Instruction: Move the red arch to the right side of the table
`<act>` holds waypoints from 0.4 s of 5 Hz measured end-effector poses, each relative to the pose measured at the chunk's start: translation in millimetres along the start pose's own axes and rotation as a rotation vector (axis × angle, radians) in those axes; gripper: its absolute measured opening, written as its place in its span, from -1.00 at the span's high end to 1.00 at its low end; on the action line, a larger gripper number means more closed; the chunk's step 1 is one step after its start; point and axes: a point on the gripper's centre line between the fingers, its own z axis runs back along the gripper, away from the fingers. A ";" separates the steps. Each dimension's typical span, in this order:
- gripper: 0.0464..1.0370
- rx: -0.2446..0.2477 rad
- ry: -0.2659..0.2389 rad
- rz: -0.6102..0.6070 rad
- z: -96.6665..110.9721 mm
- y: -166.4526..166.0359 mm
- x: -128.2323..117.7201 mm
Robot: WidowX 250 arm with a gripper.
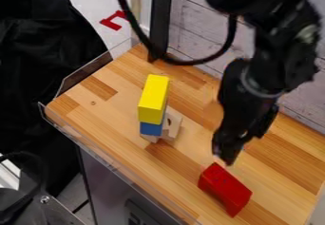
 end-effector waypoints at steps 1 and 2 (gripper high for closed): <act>-0.93 0.001 -0.036 -0.247 31.5 -3.5 5.9; -0.93 0.070 -0.078 -0.541 47.2 -0.7 16.0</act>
